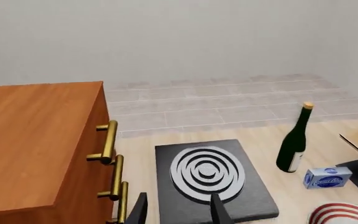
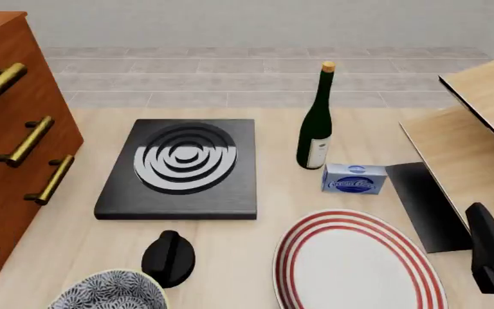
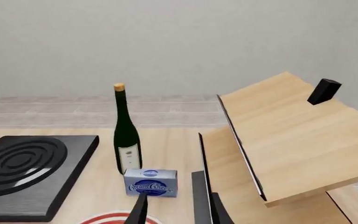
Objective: Put the bowl on the top of the cabinet.
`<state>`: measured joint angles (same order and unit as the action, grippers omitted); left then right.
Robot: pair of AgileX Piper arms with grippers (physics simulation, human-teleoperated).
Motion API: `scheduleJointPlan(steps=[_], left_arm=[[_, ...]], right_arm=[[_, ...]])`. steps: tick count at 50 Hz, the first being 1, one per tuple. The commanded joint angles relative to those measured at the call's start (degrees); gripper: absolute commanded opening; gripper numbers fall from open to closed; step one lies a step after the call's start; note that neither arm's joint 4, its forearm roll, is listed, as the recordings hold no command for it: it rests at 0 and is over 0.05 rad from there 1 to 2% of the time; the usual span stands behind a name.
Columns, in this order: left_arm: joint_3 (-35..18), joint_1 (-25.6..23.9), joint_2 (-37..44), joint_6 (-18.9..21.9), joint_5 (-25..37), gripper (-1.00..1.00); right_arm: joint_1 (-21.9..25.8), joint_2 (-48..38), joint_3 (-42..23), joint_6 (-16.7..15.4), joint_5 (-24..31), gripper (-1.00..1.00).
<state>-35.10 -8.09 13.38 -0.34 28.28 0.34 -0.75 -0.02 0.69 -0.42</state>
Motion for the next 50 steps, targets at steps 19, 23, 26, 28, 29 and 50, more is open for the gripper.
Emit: scheduleJointPlan(steps=[19,23,26,28,29,50], left_arm=[[1.2,-4.8,0.7,2.7,13.6,1.00],[2.5,-7.2,1.0,1.9,14.9,1.00],[4.2,-9.4,1.4,0.6,15.6,1.00],[4.8,-9.7,1.0,0.4,16.1,1.00],[4.8,-9.7,0.8,0.3,16.3,1.00],[8.3,-10.6,1.3,-1.8,19.9,1.00]], right_arm=[[0.2,0.2,0.0,-0.2,0.4,1.00],[0.1,0.2,0.0,-0.1,0.4,1.00],[0.2,0.3,0.0,-0.1,0.4,1.00],[0.2,0.3,0.0,-0.1,0.4,1.00],[0.2,0.3,0.0,-0.1,0.4,1.00],[0.4,-0.6,0.0,-0.3,-0.3,1.00]])
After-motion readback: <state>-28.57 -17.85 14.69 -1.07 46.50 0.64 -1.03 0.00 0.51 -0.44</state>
